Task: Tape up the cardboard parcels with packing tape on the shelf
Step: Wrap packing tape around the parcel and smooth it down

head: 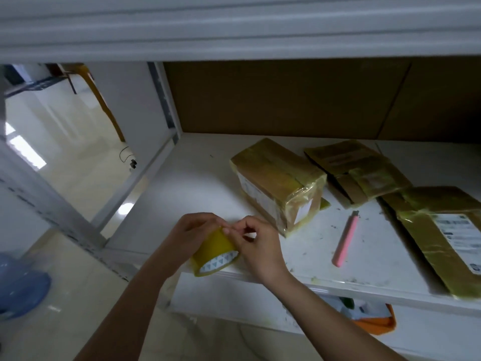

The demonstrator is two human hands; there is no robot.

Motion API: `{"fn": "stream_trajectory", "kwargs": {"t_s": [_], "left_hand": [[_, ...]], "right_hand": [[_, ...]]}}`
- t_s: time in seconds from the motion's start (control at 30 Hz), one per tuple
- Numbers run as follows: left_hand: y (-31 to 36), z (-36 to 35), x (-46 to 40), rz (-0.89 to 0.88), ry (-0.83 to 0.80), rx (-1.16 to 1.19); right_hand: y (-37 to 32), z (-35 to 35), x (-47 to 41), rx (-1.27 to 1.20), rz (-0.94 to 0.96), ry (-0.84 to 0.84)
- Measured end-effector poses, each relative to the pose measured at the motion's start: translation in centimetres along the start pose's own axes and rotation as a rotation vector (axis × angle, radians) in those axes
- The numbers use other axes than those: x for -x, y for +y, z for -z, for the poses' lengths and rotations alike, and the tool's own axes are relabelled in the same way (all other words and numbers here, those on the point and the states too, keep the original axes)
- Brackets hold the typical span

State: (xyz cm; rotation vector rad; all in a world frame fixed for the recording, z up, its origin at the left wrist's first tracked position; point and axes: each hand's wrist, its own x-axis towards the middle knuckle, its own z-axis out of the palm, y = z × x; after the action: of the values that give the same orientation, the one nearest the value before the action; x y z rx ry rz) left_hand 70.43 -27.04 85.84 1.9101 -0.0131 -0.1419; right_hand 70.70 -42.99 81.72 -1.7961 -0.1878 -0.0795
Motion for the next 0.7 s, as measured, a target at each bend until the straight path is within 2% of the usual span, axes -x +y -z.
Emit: {"fn": "stream_trajectory", "kwargs": {"t_s": [0.07, 0.17, 0.37, 0.53, 0.7], "left_hand": [[-0.4, 0.6, 0.1, 0.009, 0.005, -0.005], [-1.2, 2.4, 0.4, 0.006, 0.034, 0.119], [-3.2, 5.9, 0.4, 0.014, -0.081, 0.166], [-5.0, 7.6, -0.2, -0.059, -0.068, -0.015], [-3.9, 8.4, -1.7, -0.053, -0.033, -0.050]], "right_hand": [[0.1, -0.7, -0.3, 0.029, -0.017, 0.018], [0.3, -1.6, -0.9, 0.039, -0.084, 0.047], [1.1, -3.7, -2.0, -0.187, -0.240, 0.139], [1.1, -5.4, -3.3, -0.255, -0.290, 0.095], [1.5, -7.1, -4.1, -0.157, -0.287, 0.147]]}}
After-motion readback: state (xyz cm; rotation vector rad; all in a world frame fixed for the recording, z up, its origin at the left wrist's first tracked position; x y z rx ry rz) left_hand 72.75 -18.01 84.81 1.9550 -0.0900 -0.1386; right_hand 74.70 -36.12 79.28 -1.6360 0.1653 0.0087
